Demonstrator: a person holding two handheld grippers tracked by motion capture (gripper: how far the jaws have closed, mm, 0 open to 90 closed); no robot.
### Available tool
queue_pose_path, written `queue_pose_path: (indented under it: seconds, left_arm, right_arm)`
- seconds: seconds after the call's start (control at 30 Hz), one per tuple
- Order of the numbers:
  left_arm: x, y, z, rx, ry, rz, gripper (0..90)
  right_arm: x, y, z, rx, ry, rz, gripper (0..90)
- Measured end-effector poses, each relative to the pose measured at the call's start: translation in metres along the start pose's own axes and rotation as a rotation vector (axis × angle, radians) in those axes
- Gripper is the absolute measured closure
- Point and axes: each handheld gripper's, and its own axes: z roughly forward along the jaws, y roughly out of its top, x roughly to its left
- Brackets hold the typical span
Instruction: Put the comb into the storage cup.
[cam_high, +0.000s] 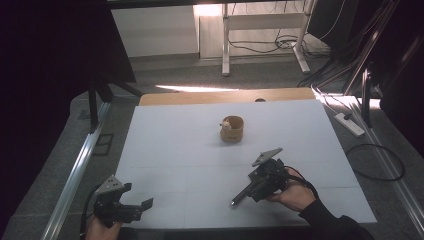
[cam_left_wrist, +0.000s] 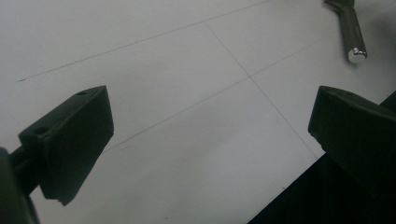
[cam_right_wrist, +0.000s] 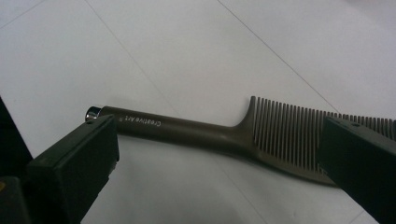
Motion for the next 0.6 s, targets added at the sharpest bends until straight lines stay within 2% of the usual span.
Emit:
queue_pose_path:
  seconds: [0.6]
  left_arm:
    - [0.000, 0.000, 0.000, 0.005, 0.003, 0.006, 1.1]
  right_arm:
    - [0.009, 0.020, 0.018, 0.021, 0.009, -0.043, 0.0]
